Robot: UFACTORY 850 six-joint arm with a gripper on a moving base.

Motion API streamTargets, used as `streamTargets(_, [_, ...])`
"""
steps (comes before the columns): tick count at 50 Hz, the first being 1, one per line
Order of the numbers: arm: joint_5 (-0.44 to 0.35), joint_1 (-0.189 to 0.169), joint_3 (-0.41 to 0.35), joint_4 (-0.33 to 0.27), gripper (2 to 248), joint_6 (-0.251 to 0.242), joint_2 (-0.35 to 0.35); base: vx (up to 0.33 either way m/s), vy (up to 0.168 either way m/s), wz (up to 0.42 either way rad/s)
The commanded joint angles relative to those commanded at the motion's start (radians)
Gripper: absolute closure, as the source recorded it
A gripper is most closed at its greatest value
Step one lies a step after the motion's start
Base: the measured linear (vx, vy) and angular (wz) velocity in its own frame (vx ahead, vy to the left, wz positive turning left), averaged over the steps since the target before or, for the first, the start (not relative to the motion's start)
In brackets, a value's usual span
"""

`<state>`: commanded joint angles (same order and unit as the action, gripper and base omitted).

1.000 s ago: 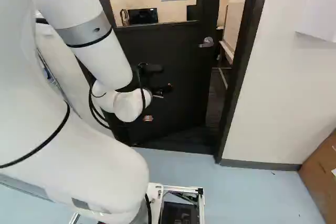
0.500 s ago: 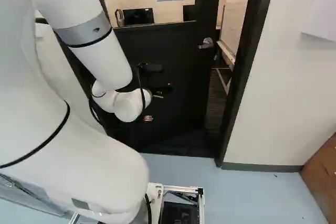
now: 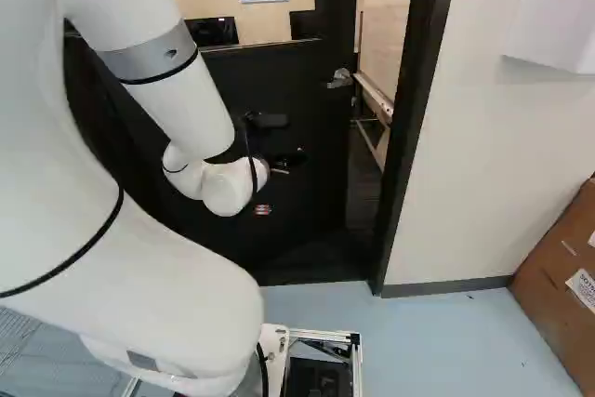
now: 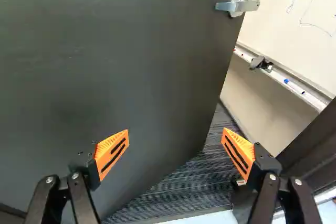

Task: Open the door and move inside

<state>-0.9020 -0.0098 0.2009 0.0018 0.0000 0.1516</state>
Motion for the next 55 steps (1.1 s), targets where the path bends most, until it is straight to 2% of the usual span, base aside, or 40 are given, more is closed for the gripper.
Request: streamTargets(55, [0.0,0.0,0.0,0.0,3,0.0,0.0,0.079,0.057,-0.013])
